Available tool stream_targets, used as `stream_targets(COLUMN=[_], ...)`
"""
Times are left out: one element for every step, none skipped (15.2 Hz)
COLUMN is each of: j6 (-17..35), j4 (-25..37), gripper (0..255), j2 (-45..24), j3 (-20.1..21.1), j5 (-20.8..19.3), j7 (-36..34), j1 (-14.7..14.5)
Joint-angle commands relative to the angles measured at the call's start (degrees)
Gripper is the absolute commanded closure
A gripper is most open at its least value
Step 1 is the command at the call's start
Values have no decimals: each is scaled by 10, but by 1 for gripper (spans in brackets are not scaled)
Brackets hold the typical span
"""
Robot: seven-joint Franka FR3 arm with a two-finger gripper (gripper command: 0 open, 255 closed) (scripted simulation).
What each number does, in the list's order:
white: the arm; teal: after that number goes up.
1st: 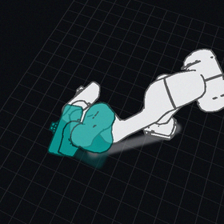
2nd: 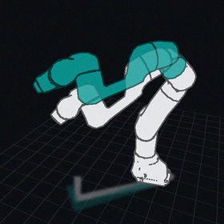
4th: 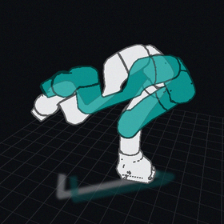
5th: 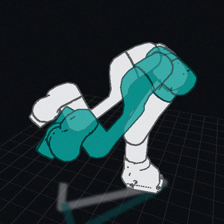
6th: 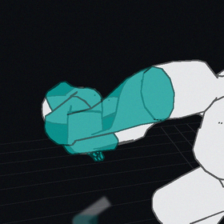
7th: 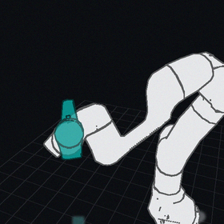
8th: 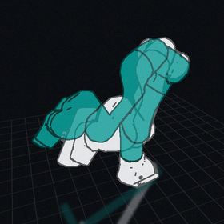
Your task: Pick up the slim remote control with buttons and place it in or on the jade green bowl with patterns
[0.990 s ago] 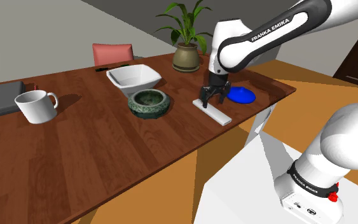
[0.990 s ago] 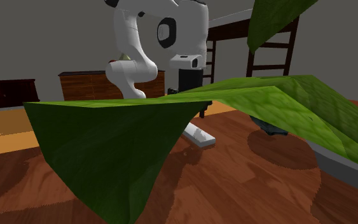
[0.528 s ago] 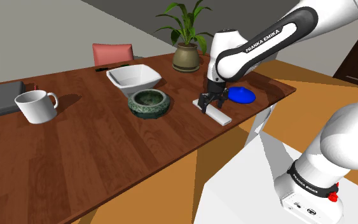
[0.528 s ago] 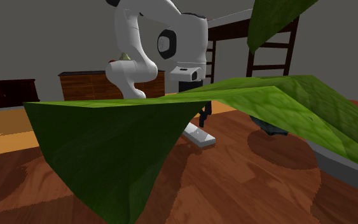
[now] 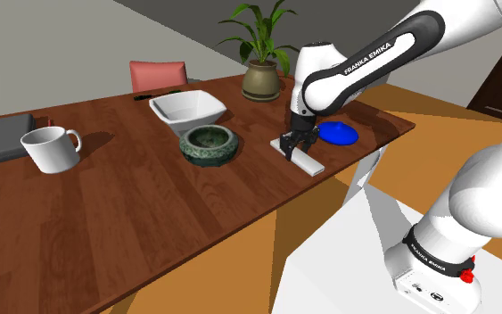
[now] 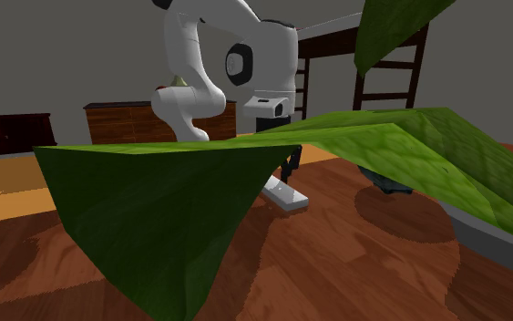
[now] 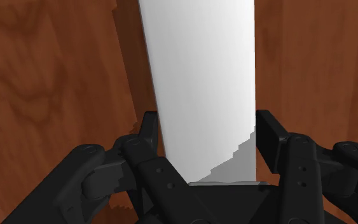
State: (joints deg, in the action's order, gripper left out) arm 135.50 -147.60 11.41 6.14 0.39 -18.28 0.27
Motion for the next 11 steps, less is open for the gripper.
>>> stream_targets(j6=[0, 0, 0, 0, 0, 0, 0, 0, -9, -18, -27], j4=[0, 0, 0, 0, 0, 0, 0, 0, 3, 6, 9], gripper=[255, 255, 255, 255, 255, 255, 255, 255, 255, 255, 255], j2=[0, 0, 0, 0, 0, 0, 0, 0, 6, 12, 17], j3=[0, 0, 0, 0, 0, 0, 0, 0, 0, -1, -1], j5=[0, 0, 0, 0, 0, 0, 0, 0, 1, 1, 2], j7=[0, 0, 0, 0, 0, 0, 0, 0, 1, 1, 2], j1=[0, 0, 0, 0, 0, 0, 0, 0, 0, 0, -1])
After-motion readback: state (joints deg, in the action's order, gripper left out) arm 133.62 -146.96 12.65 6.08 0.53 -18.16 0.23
